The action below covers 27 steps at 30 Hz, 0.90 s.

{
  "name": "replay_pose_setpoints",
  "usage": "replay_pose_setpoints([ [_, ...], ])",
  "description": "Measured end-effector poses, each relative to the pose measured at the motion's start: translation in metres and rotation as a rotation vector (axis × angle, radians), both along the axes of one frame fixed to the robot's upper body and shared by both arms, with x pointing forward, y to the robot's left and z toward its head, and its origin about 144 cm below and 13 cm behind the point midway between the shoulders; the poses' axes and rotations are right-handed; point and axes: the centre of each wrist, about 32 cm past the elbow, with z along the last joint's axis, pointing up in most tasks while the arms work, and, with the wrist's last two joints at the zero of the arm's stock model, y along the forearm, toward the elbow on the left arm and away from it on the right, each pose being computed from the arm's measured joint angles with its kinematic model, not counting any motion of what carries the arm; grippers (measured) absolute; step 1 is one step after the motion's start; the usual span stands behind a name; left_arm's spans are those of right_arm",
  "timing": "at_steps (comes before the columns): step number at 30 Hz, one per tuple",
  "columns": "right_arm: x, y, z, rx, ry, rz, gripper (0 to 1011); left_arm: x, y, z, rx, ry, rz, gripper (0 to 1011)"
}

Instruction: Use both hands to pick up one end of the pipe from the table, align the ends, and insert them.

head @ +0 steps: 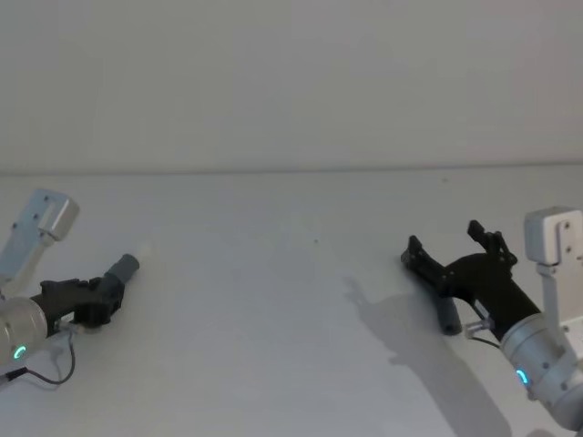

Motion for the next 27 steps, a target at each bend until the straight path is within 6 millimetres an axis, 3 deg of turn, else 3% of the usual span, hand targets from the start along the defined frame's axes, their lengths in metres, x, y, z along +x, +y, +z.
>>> replay_pose_setpoints([
  [15, 0.002, -0.031, 0.013, -0.030, 0.187, -0.072, 1000, 0.000, 0.000, 0.000, 0.000, 0.000, 0.000, 301],
  [27, 0.008, -0.035, 0.030, -0.007, 0.304, -0.074, 1000, 0.000, 0.000, 0.000, 0.000, 0.000, 0.000, 300],
])
